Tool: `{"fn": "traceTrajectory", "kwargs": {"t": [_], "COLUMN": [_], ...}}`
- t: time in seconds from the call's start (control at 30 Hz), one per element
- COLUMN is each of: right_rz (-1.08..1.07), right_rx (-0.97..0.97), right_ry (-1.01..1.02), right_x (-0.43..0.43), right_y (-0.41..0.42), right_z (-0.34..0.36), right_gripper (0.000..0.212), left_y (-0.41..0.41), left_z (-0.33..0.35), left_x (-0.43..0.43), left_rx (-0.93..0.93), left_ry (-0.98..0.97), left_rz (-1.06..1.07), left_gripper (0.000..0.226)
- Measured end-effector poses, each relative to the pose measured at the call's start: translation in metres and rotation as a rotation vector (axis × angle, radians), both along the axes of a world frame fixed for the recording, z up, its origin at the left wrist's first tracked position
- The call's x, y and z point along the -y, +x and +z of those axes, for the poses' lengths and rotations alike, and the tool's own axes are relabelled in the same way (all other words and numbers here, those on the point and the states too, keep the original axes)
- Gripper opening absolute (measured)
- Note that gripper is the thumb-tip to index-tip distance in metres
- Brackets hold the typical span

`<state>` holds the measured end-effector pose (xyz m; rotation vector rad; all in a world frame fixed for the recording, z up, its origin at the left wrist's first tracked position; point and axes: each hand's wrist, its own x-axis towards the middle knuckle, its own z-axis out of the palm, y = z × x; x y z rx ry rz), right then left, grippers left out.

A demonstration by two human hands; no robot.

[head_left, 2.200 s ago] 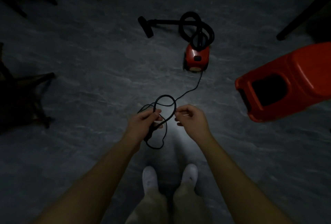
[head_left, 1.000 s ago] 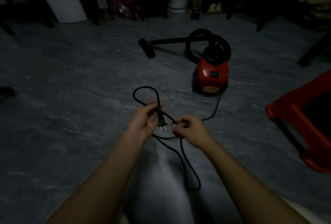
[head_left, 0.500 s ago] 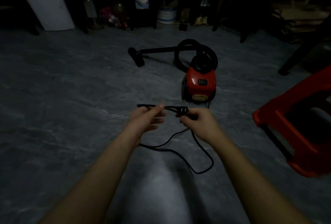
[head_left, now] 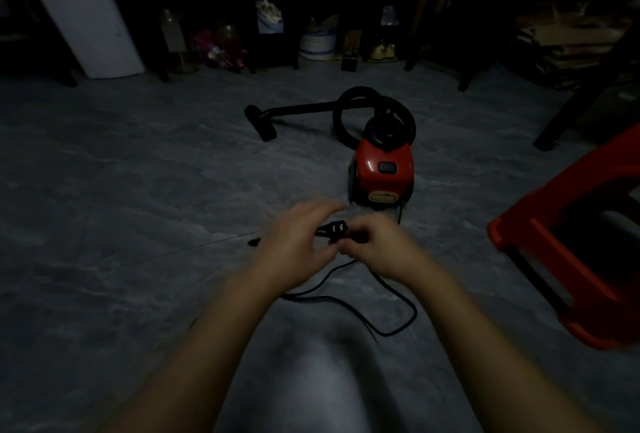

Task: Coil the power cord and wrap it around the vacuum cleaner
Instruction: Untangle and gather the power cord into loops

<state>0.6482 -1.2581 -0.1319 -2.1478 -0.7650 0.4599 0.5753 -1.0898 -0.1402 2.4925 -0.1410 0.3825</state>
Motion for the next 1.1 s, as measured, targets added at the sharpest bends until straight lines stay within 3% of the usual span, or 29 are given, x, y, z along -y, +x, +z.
{"fn": "traceTrajectory", "kwargs": {"t": [0.13, 0.3, 0.57, 0.83, 1.1], "right_rz": [-0.027, -0.124, -0.168, -0.230, -0.215], "right_rx": [0.013, 0.006, -0.031, -0.065, -0.375], "right_ry": [-0.044, 0.037, 0.202, 0.204, 0.359], "right_x": [0.003, 0.003, -0.003, -0.002, -0.022], "right_y": [0.004, 0.010, 0.009, 0.007, -0.008], "right_z": [-0.007, -0.009, -0.011, -0.015, -0.014], "right_gripper": [0.005, 0.003, 0.008, 0.018, 0.017], "left_y": [0.005, 0.005, 0.010, 0.007, 0.000], "left_z": [-0.007, -0.011, 0.008, 0.008, 0.005], "left_x": [0.002, -0.006, -0.014, -0.020, -0.027], "left_rx": [-0.103, -0.212, -0.235, -0.134, 0.004], "left_ry": [-0.181, -0.321, -1.129, -1.302, -1.395], "left_rz": [-0.069, 0.073, 0.238, 0.419, 0.474], "left_gripper": [0.048, 0.043, 0.034, 0.023, 0.023]}}
